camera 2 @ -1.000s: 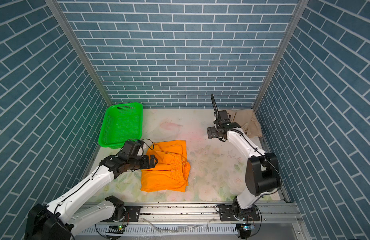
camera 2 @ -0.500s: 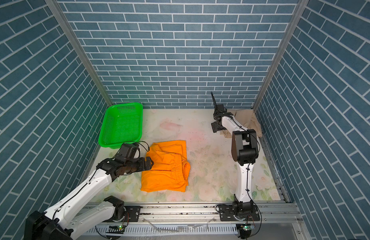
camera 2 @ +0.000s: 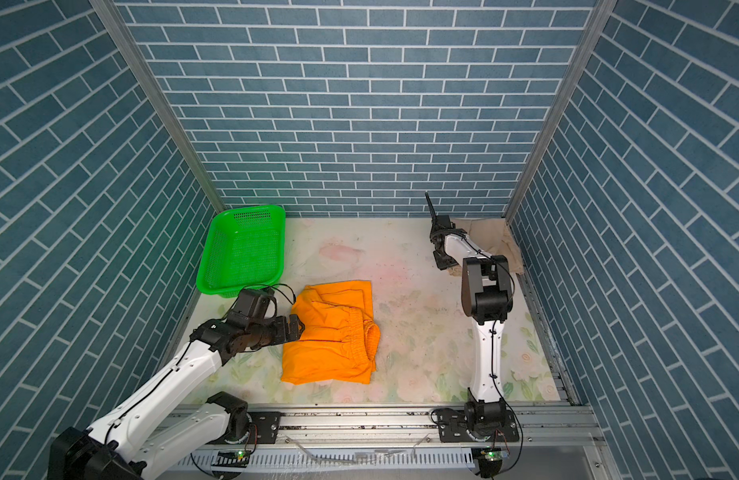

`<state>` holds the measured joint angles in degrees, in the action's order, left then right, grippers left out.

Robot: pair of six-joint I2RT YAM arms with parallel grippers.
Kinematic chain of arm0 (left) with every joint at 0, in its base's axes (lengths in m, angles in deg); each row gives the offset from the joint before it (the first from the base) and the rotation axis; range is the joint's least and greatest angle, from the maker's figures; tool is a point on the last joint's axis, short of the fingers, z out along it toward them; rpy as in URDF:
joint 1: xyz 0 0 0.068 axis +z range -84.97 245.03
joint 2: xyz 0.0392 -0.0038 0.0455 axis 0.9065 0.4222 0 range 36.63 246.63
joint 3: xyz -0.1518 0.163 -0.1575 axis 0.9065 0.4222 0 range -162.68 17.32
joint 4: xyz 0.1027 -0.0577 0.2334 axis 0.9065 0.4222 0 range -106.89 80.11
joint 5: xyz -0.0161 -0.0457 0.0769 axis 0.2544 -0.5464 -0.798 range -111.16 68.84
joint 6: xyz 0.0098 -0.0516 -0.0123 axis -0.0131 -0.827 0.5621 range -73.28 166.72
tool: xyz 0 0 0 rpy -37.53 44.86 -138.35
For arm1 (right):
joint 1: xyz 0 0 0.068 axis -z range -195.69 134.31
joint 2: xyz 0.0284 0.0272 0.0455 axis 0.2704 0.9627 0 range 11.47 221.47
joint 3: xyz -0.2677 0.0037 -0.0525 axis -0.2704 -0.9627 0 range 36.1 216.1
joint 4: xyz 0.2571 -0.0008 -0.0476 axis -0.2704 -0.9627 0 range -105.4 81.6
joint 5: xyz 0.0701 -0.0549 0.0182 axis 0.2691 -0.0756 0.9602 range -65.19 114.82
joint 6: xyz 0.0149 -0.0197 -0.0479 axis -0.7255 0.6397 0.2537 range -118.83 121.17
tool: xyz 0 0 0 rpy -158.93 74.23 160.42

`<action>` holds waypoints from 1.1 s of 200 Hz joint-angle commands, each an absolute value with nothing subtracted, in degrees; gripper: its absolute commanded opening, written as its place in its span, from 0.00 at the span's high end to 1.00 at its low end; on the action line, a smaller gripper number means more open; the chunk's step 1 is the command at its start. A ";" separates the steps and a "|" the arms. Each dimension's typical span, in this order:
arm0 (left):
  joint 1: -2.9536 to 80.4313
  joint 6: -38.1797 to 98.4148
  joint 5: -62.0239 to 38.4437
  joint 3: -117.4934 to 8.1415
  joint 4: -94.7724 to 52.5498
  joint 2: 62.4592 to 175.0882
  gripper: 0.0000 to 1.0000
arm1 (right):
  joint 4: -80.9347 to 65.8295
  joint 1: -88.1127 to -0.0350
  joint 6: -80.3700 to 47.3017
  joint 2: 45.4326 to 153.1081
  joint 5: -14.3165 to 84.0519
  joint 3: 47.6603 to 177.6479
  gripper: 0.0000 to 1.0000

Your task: Fold and stack the shorts

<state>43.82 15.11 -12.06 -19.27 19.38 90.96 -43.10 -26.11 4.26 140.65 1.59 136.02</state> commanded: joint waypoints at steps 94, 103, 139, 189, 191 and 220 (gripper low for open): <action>46.04 17.59 -10.59 -19.22 17.79 93.54 0.00 | -47.22 -34.87 -12.56 122.52 9.67 113.87 1.00; 46.04 17.78 -10.61 -19.32 17.50 94.20 0.00 | -47.69 -37.48 -15.50 120.02 9.83 111.13 1.00; 47.11 18.66 -10.62 -19.52 16.49 94.75 0.00 | -49.37 -48.91 -27.89 110.30 10.82 101.05 1.00; 52.15 19.70 -8.09 -18.69 13.86 94.97 0.00 | -54.15 -61.08 -36.54 104.12 10.81 98.06 0.97; 52.36 19.66 -8.07 -18.64 13.69 94.99 0.00 | -54.36 -61.43 -36.49 104.04 10.88 98.13 0.93; 53.60 18.49 -7.59 -17.13 9.80 95.03 0.00 | -58.64 -63.94 -35.77 102.03 11.57 100.86 0.56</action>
<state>52.62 18.58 -8.76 -18.99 13.46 94.78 -52.48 -62.72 -32.18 105.07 11.06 98.36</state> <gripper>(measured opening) 0.996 0.367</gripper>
